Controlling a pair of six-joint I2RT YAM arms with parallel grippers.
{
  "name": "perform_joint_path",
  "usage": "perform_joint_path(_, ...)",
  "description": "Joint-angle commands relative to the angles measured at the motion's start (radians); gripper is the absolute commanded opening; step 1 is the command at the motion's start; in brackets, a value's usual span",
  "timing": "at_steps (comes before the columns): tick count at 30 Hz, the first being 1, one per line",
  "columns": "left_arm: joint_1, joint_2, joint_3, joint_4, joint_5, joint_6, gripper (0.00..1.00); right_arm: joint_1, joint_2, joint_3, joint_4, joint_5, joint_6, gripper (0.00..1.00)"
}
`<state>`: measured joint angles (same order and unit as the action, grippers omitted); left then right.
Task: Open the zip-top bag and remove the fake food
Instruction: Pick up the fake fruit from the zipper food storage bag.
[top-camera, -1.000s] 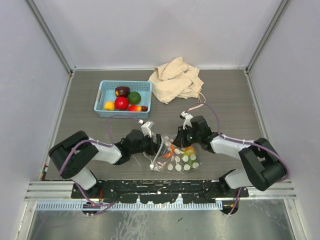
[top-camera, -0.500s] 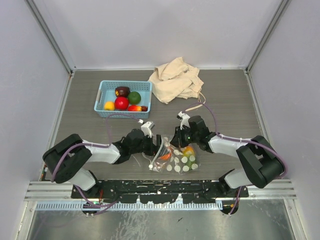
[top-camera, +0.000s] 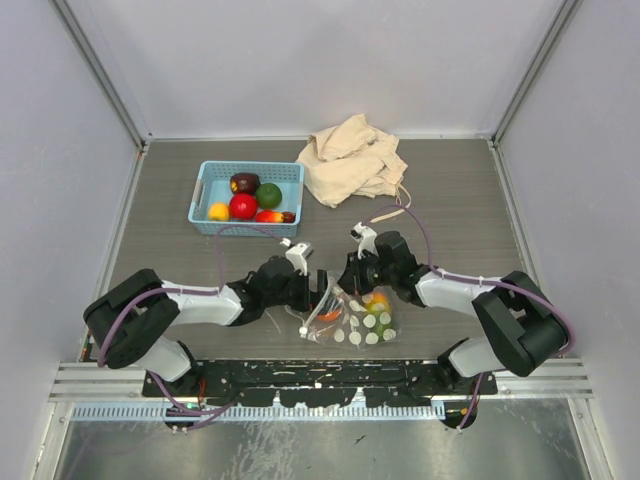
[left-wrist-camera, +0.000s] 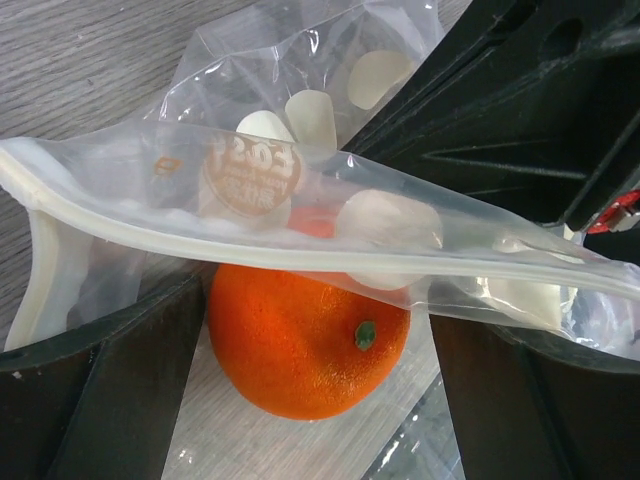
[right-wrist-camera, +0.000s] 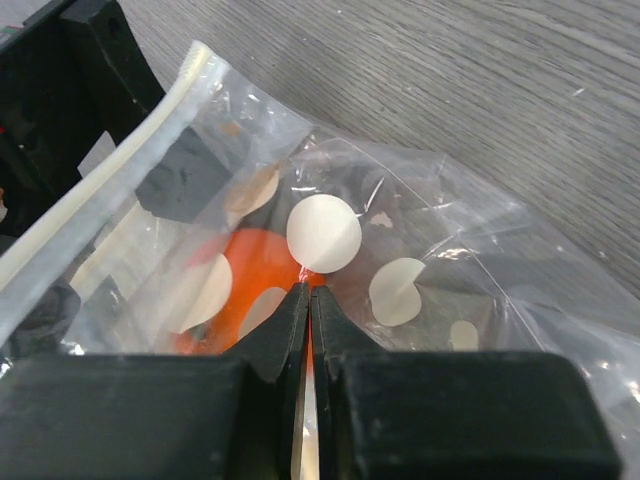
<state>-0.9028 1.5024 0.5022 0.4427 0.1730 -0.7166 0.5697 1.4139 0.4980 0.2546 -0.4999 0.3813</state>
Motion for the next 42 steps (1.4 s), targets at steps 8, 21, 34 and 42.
perform_joint_path(8, -0.07, 0.007, 0.087, -0.307, -0.164, 0.051, 0.95, 0.041, 0.011, 0.005, 0.095, -0.013, 0.028, 0.1)
perform_joint_path(21, -0.117, -0.053, 0.139, -0.501, -0.264, 0.079, 0.95, 0.042, -0.117, -0.011, 0.015, 0.074, -0.001, 0.26)
perform_joint_path(34, -0.119, -0.104, 0.115, -0.501, -0.279, 0.059, 0.68, 0.042, -0.458, -0.122, -0.035, 0.109, -0.004, 0.4)
perform_joint_path(42, -0.118, -0.135, 0.072, -0.425, -0.25, 0.035, 0.48, 0.041, -0.675, -0.27, 0.115, -0.052, 0.109, 0.59)
